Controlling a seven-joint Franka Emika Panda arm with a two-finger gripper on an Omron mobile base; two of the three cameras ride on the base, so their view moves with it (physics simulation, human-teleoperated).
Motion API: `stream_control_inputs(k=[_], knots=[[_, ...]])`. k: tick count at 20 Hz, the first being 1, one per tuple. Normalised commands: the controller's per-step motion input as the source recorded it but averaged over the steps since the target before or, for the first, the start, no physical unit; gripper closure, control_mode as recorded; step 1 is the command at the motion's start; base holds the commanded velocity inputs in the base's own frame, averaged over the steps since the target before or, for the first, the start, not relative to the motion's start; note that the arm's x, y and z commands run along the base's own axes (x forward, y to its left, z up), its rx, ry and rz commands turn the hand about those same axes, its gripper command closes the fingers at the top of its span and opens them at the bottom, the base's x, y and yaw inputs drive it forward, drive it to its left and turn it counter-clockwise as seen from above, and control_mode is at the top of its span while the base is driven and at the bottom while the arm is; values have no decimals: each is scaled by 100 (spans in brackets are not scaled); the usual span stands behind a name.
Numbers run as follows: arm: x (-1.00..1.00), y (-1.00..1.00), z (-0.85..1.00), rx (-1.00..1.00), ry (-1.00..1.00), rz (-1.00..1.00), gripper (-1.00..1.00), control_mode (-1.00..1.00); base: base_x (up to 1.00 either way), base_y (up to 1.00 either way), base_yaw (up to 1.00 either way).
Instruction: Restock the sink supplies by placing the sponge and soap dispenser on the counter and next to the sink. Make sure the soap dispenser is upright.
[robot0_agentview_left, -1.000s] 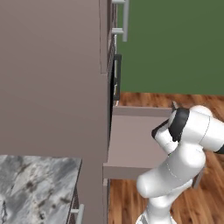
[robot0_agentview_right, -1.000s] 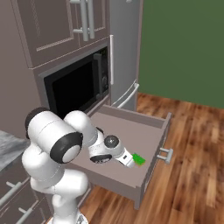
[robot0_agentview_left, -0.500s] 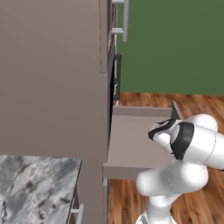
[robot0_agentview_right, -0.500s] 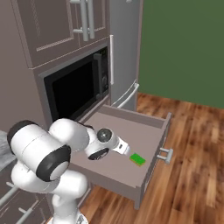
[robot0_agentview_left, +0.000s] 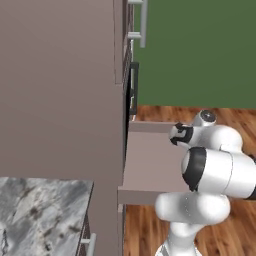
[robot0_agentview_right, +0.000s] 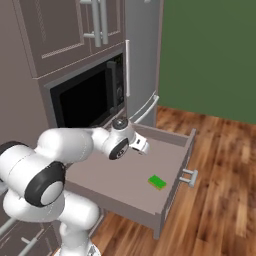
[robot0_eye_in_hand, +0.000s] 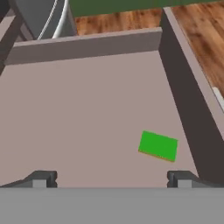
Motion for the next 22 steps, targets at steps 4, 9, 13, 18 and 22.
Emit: stream_control_inputs(k=[4, 9, 13, 18, 22], knots=[[26, 0, 9, -1, 22, 16, -100, -100, 0, 0, 0], [26, 0, 0, 0, 20, 28, -100, -100, 0, 0, 0], [7, -6, -5, -4, 14, 27, -100, -100, 0, 0, 0], [-25, -22, -20, -6, 1, 27, -100, -100, 0, 0, 0], [-43, -13, -31, -10, 0, 26, -100, -100, 0, 0, 0]])
